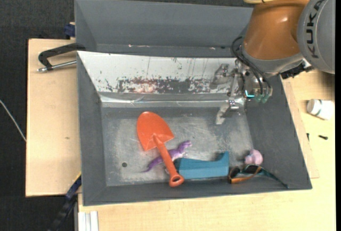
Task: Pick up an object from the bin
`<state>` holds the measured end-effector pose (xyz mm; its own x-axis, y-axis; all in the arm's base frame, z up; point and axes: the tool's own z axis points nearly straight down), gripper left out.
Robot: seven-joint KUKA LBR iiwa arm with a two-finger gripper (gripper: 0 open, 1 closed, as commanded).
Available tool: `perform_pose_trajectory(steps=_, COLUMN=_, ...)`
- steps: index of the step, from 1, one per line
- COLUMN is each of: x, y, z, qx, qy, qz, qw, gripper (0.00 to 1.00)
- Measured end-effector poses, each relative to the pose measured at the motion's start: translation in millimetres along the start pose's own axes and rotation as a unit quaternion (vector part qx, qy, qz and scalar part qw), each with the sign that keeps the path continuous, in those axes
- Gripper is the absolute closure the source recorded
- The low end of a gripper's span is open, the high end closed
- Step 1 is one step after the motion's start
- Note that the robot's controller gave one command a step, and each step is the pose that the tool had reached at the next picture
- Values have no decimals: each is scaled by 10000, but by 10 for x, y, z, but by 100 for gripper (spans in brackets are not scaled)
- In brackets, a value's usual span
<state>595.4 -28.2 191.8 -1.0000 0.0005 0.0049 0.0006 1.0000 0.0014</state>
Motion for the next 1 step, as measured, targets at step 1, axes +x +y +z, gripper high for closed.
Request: perform_pose_trajectory(steps=1, x=-15, y=0, z=-51, qx=3, qy=-41, qz=-3, qw=10000, gripper=0)
